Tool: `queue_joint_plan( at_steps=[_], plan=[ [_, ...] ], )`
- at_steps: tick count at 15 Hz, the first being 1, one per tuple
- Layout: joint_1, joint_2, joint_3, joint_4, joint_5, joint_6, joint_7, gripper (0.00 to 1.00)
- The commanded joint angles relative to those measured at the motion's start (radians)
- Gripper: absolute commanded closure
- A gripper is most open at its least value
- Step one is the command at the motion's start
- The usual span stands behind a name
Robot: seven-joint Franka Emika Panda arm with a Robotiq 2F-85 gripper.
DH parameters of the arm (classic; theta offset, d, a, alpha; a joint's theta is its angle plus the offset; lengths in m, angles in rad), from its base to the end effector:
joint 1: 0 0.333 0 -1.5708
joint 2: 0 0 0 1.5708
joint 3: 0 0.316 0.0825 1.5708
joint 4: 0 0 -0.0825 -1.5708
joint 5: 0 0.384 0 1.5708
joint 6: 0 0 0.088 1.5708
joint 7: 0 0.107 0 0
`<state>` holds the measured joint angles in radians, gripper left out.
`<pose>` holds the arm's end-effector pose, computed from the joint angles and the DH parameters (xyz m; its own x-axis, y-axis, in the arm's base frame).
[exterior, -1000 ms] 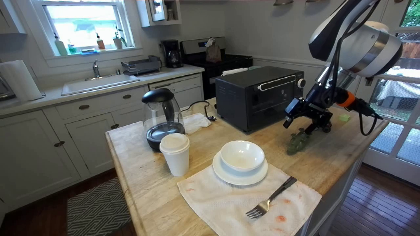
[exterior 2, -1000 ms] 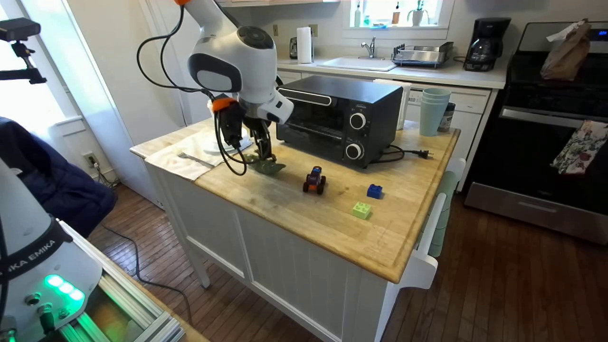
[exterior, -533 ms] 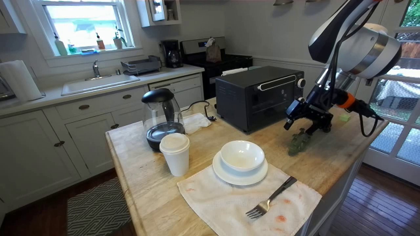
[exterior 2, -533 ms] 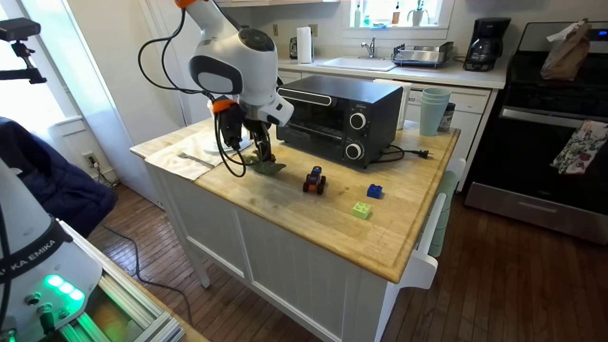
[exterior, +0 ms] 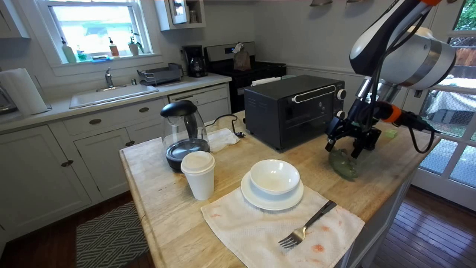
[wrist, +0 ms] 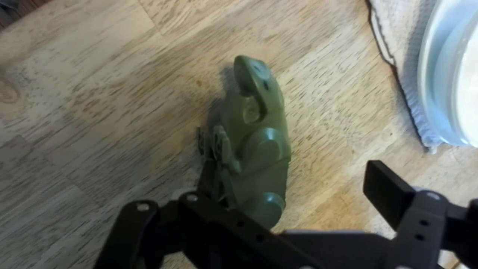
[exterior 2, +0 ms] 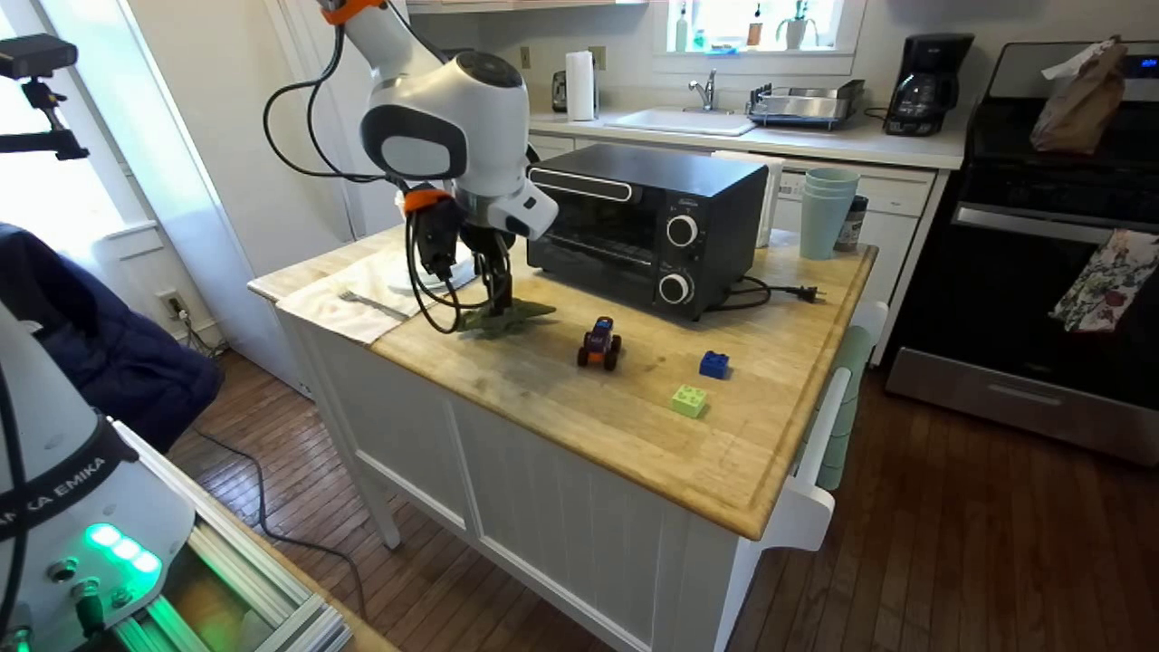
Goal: Put the green toy upright
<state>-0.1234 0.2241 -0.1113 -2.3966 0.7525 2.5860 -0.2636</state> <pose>0.4767 -0.1283 0.2193 0.8171 -0.5748 -0.0447 -0.5524 -0.7582 -0.3464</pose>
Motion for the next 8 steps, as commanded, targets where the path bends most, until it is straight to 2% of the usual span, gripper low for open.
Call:
queue_joint_plan(
  at_steps=[1, 5, 8],
  plan=[
    [-0.011, -0.013, 0.008, -0.008, -0.064, -0.009, 0.073, 0.00],
    [-0.011, -0.034, 0.003, -0.014, -0.108, -0.017, 0.108, 0.00],
    [0.005, -0.062, -0.012, -0.018, -0.235, -0.028, 0.204, 0.00]
  ],
)
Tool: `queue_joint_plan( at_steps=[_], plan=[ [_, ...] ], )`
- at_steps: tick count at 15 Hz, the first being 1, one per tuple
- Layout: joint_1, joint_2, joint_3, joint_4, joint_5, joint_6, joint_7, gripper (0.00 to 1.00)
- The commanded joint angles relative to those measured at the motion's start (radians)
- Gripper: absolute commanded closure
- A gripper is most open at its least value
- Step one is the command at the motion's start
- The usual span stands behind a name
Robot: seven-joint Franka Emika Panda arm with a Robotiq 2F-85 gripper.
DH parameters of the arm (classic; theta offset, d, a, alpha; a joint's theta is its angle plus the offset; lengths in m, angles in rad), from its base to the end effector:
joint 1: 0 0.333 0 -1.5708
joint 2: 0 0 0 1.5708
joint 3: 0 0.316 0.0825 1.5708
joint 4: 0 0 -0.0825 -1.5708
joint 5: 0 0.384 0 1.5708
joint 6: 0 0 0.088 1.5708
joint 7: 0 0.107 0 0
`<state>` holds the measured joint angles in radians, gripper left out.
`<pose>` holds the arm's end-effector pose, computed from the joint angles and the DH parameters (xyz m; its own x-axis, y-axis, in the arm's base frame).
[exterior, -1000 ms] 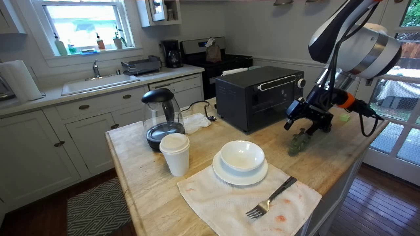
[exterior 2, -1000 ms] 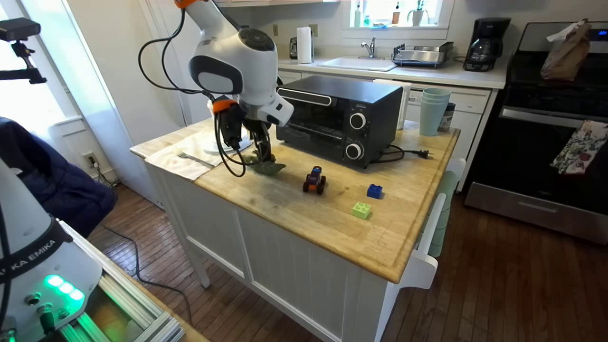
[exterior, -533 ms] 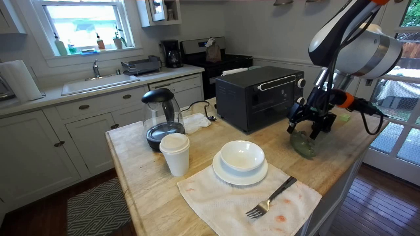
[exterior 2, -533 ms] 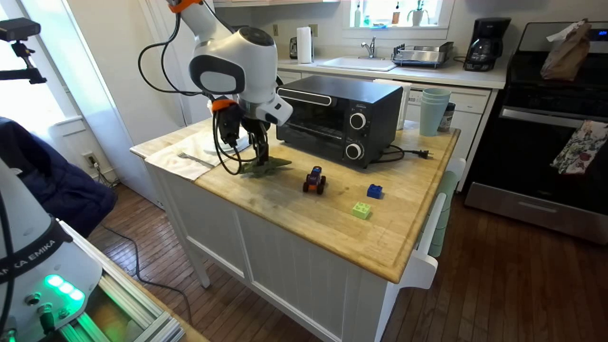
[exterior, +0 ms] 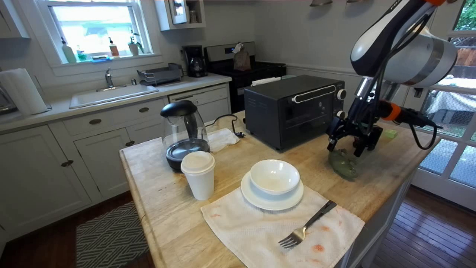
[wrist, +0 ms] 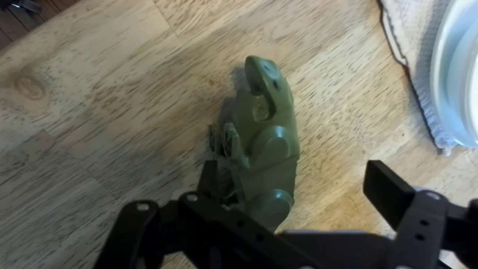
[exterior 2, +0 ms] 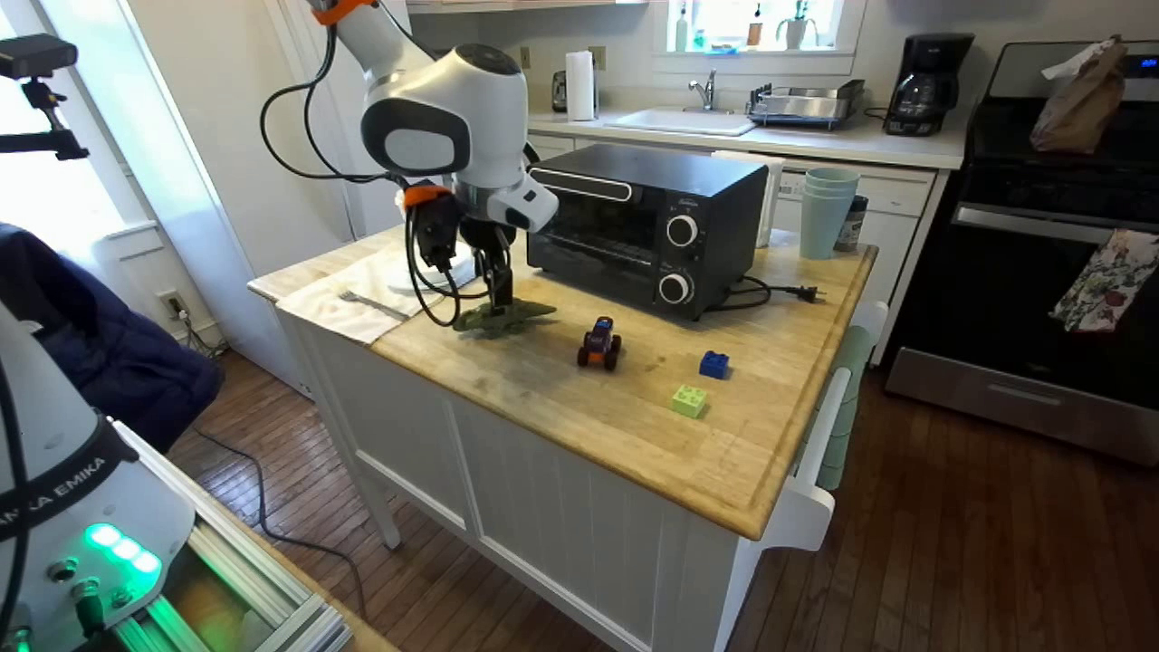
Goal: Put the green toy upright
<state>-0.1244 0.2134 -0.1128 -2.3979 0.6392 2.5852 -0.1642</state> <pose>0.4785 -0.1282 0.2247 0.8163 -0.5754 -0.0501 -0.5625 -0.7722 -0.2953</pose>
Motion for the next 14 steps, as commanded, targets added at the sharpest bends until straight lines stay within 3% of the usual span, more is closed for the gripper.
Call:
queue_joint_plan(
  at_steps=[1, 4, 5, 10, 14],
  plan=[
    [0.011, -0.057, -0.016, -0.012, -0.184, -0.044, 0.152, 0.00],
    [0.027, -0.054, -0.023, 0.019, -0.373, -0.096, 0.288, 0.00],
    [0.000, -0.039, 0.002, 0.005, -0.289, -0.047, 0.221, 0.00],
    [0.032, -0.047, -0.011, 0.001, -0.430, -0.065, 0.318, 0.00],
    [0.139, -0.028, -0.059, 0.006, -0.763, -0.063, 0.618, 0.00]
  ],
)
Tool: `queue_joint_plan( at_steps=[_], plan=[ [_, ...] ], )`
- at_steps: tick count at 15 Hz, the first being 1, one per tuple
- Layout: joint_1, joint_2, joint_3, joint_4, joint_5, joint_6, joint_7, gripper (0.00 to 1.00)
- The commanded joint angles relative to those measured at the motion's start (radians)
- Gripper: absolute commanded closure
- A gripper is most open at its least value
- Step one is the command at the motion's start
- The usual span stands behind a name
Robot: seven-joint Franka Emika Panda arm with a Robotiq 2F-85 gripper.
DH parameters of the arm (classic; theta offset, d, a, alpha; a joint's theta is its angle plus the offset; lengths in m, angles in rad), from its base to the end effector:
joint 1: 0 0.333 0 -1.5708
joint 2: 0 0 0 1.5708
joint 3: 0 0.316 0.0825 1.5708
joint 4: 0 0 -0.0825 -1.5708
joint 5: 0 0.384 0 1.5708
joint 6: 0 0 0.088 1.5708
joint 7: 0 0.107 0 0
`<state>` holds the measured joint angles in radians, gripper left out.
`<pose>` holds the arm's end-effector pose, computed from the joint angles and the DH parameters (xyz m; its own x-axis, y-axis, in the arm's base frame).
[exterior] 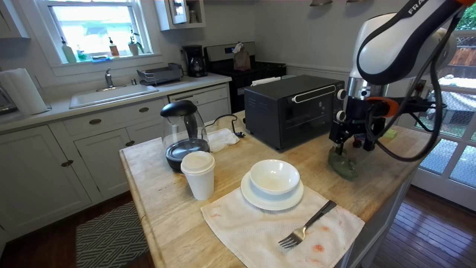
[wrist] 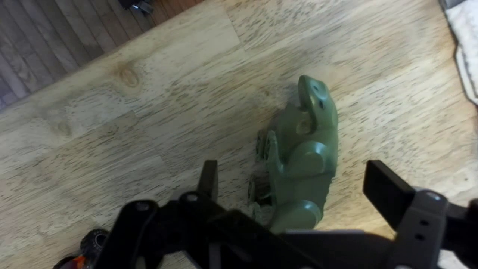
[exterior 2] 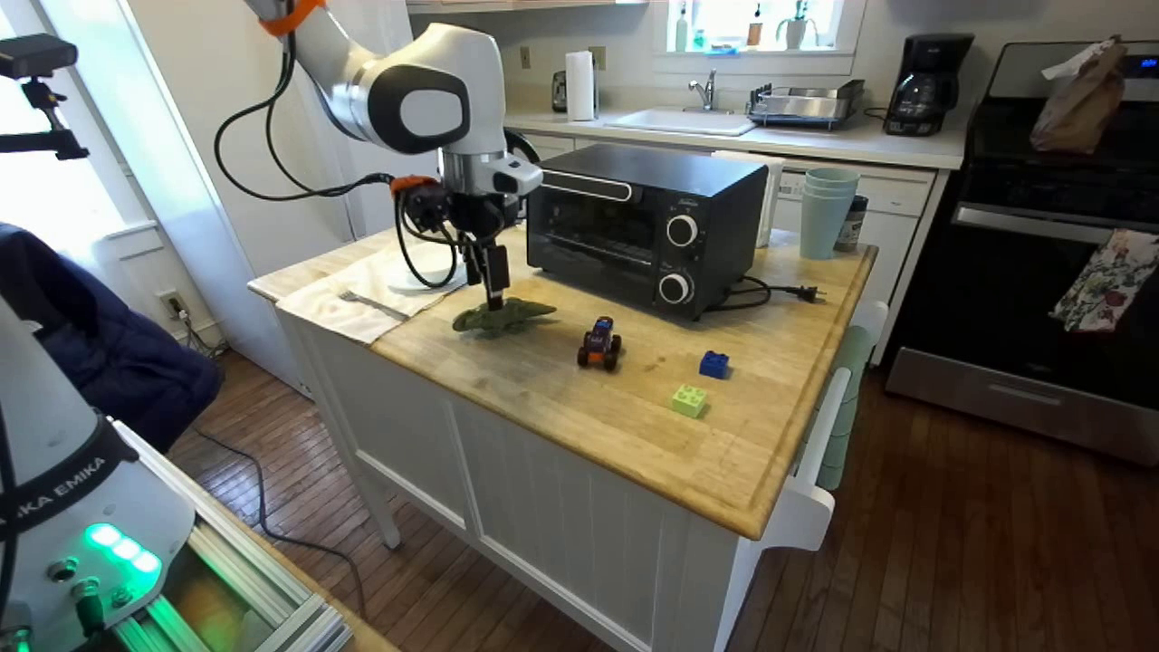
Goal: Put the green toy upright
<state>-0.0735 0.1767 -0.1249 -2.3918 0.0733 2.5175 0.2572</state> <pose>0.4868 -0.0996 0.2410 0.8693 -0.4915 -0.0524 -0.4924 -0.8703 -0.0048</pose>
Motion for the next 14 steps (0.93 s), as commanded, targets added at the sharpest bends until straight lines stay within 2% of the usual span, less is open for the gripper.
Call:
queue_joint_plan(
  at_steps=[1, 4, 8, 11, 14],
  plan=[
    [0.097, 0.005, -0.032, 0.005, -0.270, -0.012, 0.272, 0.00],
    [0.139, 0.020, -0.028, 0.017, -0.404, 0.000, 0.390, 0.00],
    [0.164, 0.042, -0.026, 0.031, -0.501, -0.014, 0.495, 0.00],
    [0.167, 0.059, -0.029, 0.040, -0.544, -0.030, 0.538, 0.00],
    [0.160, 0.071, -0.016, 0.039, -0.526, -0.011, 0.522, 0.00]
  ],
)
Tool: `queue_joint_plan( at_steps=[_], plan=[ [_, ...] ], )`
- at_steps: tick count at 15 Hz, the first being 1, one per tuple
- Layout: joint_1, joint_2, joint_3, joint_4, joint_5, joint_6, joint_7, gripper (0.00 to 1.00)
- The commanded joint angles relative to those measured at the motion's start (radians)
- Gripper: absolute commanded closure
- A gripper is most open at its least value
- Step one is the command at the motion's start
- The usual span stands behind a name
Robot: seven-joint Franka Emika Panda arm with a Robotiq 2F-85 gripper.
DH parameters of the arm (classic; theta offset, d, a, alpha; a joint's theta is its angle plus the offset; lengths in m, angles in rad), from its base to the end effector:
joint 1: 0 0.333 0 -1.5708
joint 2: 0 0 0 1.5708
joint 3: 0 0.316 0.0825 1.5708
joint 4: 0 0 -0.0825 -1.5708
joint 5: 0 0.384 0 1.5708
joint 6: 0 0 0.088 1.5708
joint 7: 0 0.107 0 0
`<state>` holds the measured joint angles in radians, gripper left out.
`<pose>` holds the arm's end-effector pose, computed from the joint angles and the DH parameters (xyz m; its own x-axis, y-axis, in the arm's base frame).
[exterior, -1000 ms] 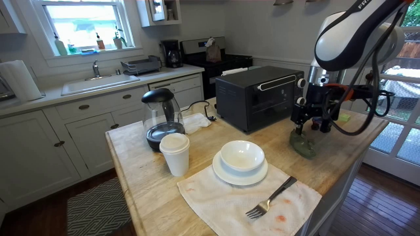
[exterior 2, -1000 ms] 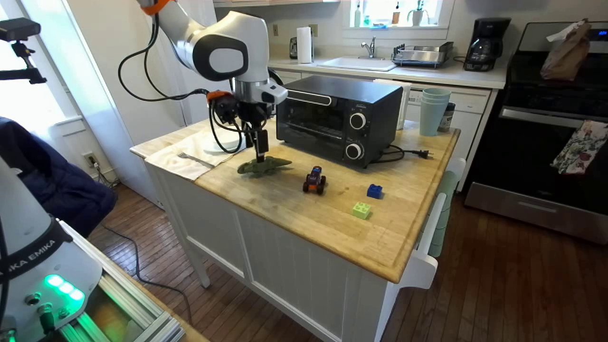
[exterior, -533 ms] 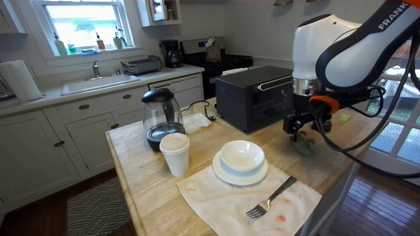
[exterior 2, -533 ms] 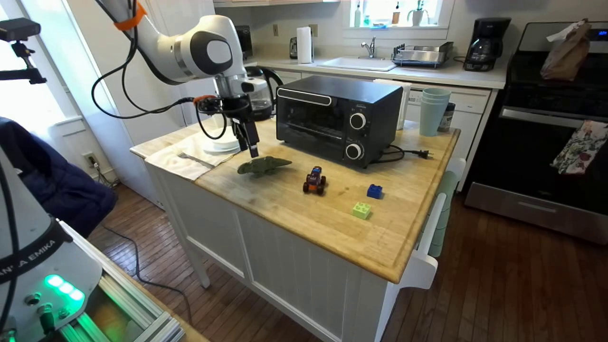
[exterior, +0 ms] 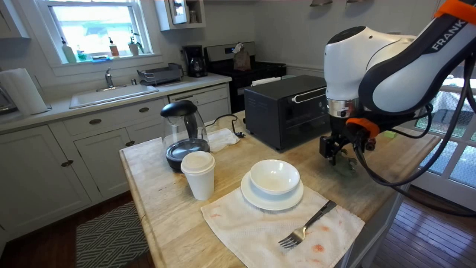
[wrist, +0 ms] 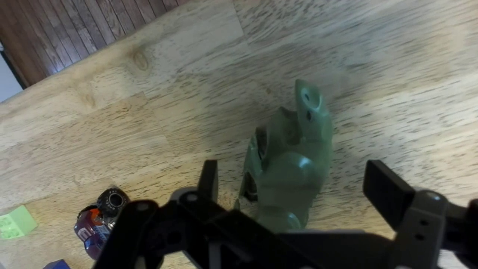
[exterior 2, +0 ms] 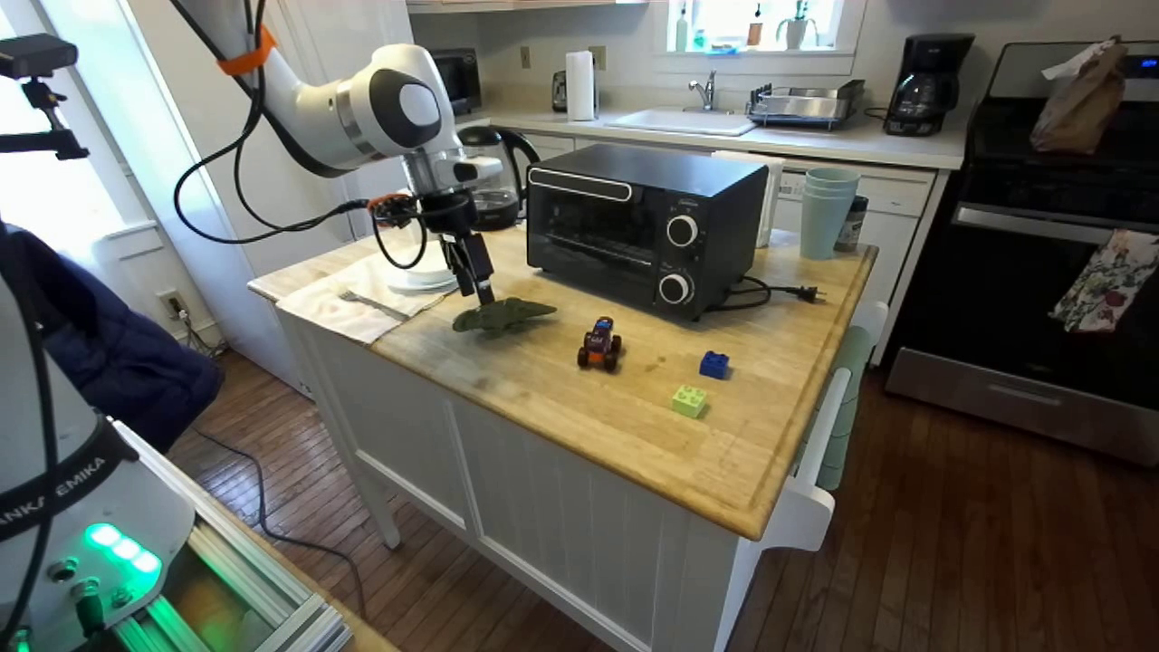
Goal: Put the green toy upright
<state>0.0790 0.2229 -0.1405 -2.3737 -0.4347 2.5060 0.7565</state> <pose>0.4967 -0.0292 0.2235 0.9015 -0.4272 0.0694 -0.4289 -0.8607 0.2742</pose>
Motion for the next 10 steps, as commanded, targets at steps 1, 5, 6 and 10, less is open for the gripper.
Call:
queue_joint_plan(
  at_steps=[1, 5, 6, 10],
  plan=[
    [0.008, 0.030, 0.000, 0.022, -0.015, -0.001, 0.023, 0.00],
    [0.009, 0.055, -0.002, 0.028, -0.008, 0.001, 0.021, 0.00],
    [0.010, 0.061, -0.002, 0.031, -0.005, 0.004, 0.020, 0.00],
    [0.018, 0.074, -0.004, 0.046, -0.004, 0.020, 0.022, 0.00]
  ],
)
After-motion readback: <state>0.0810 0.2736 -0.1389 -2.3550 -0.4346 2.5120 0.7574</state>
